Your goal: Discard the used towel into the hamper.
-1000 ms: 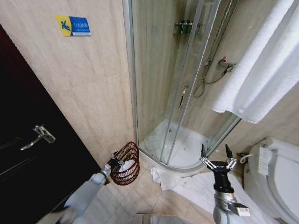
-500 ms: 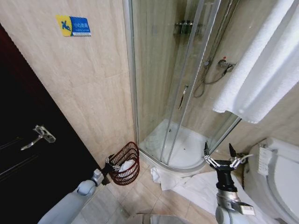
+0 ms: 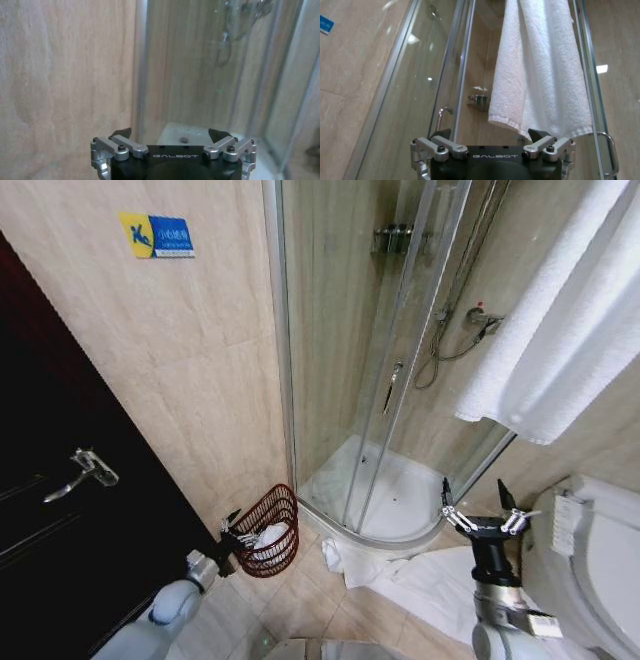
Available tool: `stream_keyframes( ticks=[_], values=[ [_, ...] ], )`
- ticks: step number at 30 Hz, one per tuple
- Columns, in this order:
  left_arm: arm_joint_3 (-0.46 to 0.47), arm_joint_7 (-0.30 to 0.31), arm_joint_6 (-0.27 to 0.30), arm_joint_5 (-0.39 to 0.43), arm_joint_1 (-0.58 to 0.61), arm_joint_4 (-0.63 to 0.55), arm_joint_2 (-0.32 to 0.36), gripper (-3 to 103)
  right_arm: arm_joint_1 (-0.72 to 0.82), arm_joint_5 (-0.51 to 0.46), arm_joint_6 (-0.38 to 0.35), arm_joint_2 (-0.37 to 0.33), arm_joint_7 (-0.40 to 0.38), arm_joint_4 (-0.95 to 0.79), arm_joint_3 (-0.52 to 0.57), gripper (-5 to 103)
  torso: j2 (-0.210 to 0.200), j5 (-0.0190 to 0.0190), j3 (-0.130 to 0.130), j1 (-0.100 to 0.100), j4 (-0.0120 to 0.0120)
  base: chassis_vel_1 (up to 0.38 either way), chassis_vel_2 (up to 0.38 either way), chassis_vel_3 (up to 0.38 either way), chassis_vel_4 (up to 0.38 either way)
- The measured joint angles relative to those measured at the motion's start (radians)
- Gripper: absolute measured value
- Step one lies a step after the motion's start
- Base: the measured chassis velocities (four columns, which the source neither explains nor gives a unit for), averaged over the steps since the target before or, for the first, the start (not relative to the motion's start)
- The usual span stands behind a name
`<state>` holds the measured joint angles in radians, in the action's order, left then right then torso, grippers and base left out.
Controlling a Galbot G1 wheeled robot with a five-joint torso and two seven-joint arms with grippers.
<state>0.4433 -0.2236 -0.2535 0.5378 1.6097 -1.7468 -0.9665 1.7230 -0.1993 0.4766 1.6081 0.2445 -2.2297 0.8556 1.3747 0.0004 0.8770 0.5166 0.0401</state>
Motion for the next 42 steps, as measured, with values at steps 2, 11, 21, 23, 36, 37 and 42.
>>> stream_keyframes(
  ticks=[2, 11, 21, 23, 36, 37, 42],
  values=[
    [0.038, -0.026, 0.015, -0.006, 0.04, -0.037, -0.026, 100, -0.001, -0.003, -0.01, 0.0, -0.003, -0.008, 0.001, 100, 0.0, -0.0002, 0.0, 0.0, 0.0, 0.0, 0.0, 0.0, 0.0],
    [0.23, -0.114, 0.069, -0.119, 0.161, -0.173, -0.243, 100, 0.0, -0.043, -0.079, 0.0, -0.006, -0.082, 0.012, 100, 0.0, -0.0002, 0.0, 0.0, -0.0003, 0.0, 0.0, 0.0, 0.0],
    [0.252, -0.077, 0.052, -0.227, 0.222, -0.271, -0.441, 100, 0.021, -0.077, -0.168, -0.019, -0.026, -0.142, 0.03, 100, 0.0, 0.0, 0.0, 0.0, -0.0004, 0.0, 0.0, 0.0, 0.0],
    [0.252, -0.075, 0.045, -0.239, 0.221, -0.277, -0.463, 100, 0.023, -0.08, -0.171, -0.02, -0.026, -0.142, 0.032, 100, 0.0, -0.0003, 0.0, 0.0, -0.0004, 0.0, 0.0, 0.0, 0.0],
    [0.164, -0.048, 0.078, -0.293, 0.259, -0.482, -0.606, 100, 0.031, -0.103, -0.206, -0.042, -0.042, -0.147, 0.037, 100, 0.0, -0.0001, 0.0, 0.0, -0.0003, 0.0, 0.0, 0.0, 0.0],
    [0.164, -0.052, 0.091, -0.294, 0.259, -0.498, -0.601, 100, 0.028, -0.103, -0.208, -0.042, -0.044, -0.147, 0.036, 100, 0.0, 0.0, 0.0, 0.0, -0.0003, 0.0, 0.0, 0.0, 0.0],
    [0.176, -0.064, 0.159, -0.304, 0.255, -0.561, -0.563, 100, 0.017, -0.103, -0.216, -0.044, -0.046, -0.145, 0.031, 100, 0.0, -0.0001, 0.0, 0.0, -0.0003, 0.0, 0.0, 0.0, 0.0]
  ],
)
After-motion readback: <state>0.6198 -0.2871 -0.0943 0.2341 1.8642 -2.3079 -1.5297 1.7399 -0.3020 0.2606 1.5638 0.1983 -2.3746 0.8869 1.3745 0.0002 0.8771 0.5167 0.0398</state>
